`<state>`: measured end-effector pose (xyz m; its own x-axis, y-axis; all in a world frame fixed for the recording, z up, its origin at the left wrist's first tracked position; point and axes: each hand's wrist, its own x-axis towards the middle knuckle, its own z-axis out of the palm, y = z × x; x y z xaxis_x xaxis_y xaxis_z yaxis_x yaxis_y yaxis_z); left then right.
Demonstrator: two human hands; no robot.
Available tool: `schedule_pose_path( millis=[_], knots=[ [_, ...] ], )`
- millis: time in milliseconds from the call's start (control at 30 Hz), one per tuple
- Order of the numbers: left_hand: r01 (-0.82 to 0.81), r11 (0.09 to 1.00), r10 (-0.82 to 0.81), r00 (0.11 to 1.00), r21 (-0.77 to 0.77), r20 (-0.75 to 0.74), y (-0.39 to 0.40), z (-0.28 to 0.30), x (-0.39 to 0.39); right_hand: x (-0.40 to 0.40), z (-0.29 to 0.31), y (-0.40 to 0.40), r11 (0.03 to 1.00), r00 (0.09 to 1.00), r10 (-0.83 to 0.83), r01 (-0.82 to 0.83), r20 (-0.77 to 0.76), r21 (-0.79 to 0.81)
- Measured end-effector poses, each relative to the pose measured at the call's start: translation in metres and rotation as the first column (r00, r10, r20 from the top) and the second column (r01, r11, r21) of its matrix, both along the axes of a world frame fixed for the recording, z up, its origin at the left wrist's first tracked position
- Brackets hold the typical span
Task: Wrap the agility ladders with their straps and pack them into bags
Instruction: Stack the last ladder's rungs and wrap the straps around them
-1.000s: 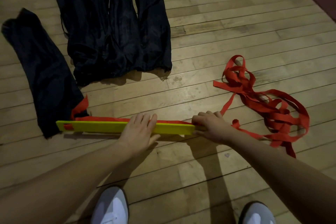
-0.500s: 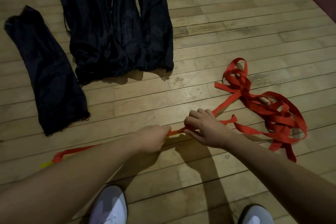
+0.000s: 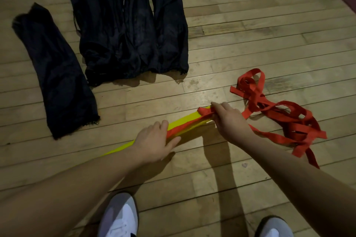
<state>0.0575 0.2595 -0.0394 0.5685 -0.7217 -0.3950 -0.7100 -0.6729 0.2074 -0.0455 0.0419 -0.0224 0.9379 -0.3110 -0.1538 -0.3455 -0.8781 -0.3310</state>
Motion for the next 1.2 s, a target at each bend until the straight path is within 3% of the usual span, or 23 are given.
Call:
schedule_pose_path(
  millis=[233, 333, 433, 500, 600, 667, 733, 900, 1000, 1100, 1200],
  knots=[
    [0.042, 0.999, -0.04, 0.996, 0.025, -0.075, -0.004, 0.003, -0.004, 0.003, -0.009, -0.003, 0.978, 0.981, -0.195, 0.195, 0.0, 0.075],
    [0.027, 1.0, -0.027, 0.999, -0.008, -0.032, -0.01, 0.006, -0.004, 0.004, -0.007, -0.002, 0.944, 0.959, -0.284, 0.279, 0.003, 0.177],
    [0.03, 1.0, -0.03, 0.999, -0.008, 0.022, -0.014, 0.006, 0.0, 0.007, 0.001, -0.002, 0.923, 0.958, -0.285, 0.264, 0.036, 0.279],
    [0.047, 0.999, -0.049, 0.995, 0.022, 0.086, -0.014, 0.005, 0.002, 0.005, 0.006, -0.005, 0.969, 0.984, -0.176, 0.172, 0.005, 0.177],
    [0.067, 0.997, -0.072, 0.99, 0.048, 0.124, -0.012, 0.004, 0.003, -0.002, 0.001, -0.009, 0.986, 0.999, -0.008, 0.002, -0.033, -0.167],
    [0.068, 0.997, -0.071, 0.995, 0.045, 0.071, -0.01, 0.005, 0.005, -0.004, 0.001, -0.008, 0.978, 1.0, -0.007, 0.008, 0.004, -0.208],
    [0.079, 0.996, -0.081, 0.996, 0.042, 0.029, -0.009, 0.005, 0.005, -0.005, -0.001, -0.006, 0.989, 1.0, -0.007, 0.008, 0.005, -0.145],
    [0.123, 0.992, -0.125, 0.99, 0.033, 0.066, -0.014, 0.004, 0.006, -0.003, 0.001, -0.002, 0.968, 0.994, -0.083, 0.098, -0.074, 0.232],
    [0.118, 0.992, -0.122, 0.987, 0.04, 0.105, -0.014, 0.005, 0.006, -0.003, 0.0, -0.004, 0.97, 0.986, -0.08, 0.112, -0.149, 0.215],
    [0.148, 0.989, -0.148, 0.982, 0.01, 0.119, -0.011, 0.006, 0.006, -0.002, -0.004, -0.001, 0.983, 0.988, -0.09, 0.108, -0.125, 0.151],
    [0.143, 0.989, -0.139, 0.984, -0.029, 0.108, -0.011, 0.008, 0.005, -0.003, -0.004, 0.003, 0.972, 0.99, -0.117, 0.13, -0.074, 0.198]
  ],
)
